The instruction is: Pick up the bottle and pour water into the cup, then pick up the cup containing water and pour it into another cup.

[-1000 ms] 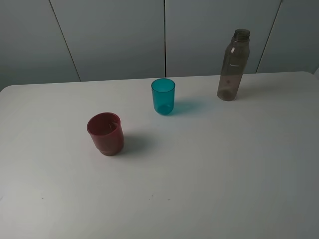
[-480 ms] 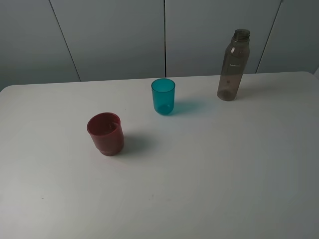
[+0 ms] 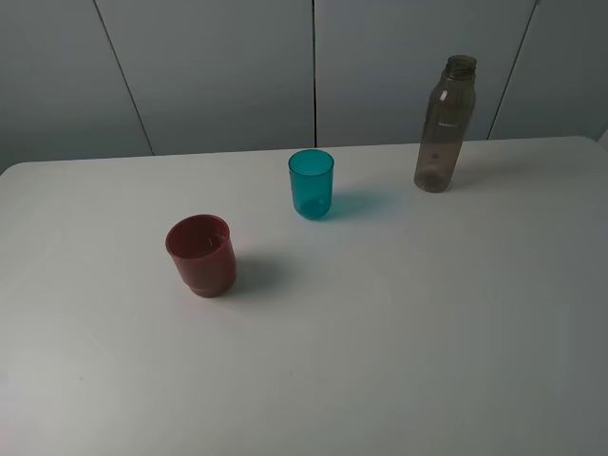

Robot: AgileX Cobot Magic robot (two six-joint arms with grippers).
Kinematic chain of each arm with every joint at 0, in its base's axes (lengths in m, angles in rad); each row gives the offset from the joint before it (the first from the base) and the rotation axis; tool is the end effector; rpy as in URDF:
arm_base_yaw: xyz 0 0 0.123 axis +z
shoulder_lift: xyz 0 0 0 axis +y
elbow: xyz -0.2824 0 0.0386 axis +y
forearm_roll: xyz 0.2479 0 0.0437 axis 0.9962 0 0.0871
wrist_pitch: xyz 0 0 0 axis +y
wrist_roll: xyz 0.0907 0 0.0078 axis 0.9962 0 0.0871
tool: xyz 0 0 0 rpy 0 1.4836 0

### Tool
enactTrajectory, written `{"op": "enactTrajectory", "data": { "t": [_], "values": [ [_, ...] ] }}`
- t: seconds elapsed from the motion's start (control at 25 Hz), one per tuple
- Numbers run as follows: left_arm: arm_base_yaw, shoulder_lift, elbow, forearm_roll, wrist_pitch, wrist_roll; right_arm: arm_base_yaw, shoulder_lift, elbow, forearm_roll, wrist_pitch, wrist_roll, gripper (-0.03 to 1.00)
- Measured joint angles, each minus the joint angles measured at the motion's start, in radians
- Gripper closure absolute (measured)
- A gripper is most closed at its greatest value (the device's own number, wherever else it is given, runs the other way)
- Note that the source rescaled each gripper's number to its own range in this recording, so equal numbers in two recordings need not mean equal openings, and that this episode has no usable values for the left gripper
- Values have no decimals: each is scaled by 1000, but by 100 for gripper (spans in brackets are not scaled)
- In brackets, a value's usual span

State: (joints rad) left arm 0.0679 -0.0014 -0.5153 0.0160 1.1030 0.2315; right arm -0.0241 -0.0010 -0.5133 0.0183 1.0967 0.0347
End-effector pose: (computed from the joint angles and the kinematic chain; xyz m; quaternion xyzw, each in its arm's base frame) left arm -0.0087 0.0007 0.2780 0.0697 0.8570 0.0840 0.5037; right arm -0.0080 0.0017 0.2780 0.0247 0.8584 0.0118 0.5122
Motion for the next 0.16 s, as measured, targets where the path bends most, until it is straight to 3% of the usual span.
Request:
{"op": "enactTrajectory", "data": {
  "t": [0.16],
  "values": [
    [0, 0, 0, 0, 0, 0, 0, 0, 0, 0, 0, 0, -3]
  ]
}}
